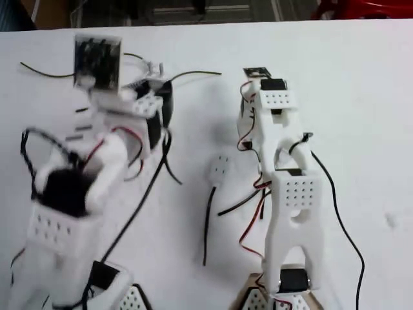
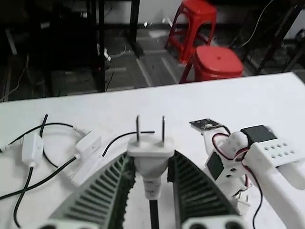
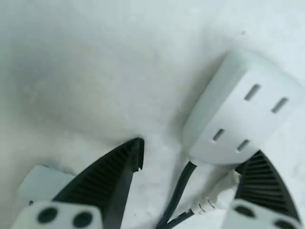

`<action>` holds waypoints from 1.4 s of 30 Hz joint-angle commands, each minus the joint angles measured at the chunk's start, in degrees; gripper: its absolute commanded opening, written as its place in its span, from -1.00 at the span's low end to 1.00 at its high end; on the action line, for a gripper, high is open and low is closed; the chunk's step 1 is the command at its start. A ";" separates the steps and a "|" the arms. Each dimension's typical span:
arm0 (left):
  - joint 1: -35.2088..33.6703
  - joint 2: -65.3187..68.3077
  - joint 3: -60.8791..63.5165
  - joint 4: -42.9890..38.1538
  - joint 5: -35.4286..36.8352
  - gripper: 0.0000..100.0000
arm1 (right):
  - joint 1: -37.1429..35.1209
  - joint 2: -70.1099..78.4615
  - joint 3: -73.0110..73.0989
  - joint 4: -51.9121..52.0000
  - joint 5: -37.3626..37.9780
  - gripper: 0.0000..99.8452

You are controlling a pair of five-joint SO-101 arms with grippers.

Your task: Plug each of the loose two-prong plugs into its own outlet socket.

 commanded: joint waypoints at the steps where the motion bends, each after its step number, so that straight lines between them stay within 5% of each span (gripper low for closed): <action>1: 1.19 -9.80 7.21 -7.74 0.62 -0.95 | 0.57 0.31 -0.62 -3.12 0.44 -0.38; 6: 1.98 -19.91 16.26 -14.51 0.70 -0.95 | 0.57 0.31 -0.62 -3.12 0.44 -0.38; 15: 15.60 -41.71 30.15 -21.98 0.44 -0.95 | 0.13 -0.04 -0.62 -3.03 0.44 -0.38; 21: 15.96 -49.36 41.32 -32.62 0.62 -0.95 | 0.22 -4.44 -7.82 5.67 0.44 -0.38; 29: 16.04 -54.90 47.47 -34.81 0.62 -0.95 | -0.04 -19.47 -26.73 12.18 0.44 -0.38; 38: 16.04 -56.66 50.73 -34.81 0.70 -0.95 | -15.43 -39.43 -40.62 12.18 0.53 -0.40; 42: 16.04 -56.66 50.90 -34.81 0.70 -0.95 | -26.15 -46.29 -41.76 9.80 0.53 -0.69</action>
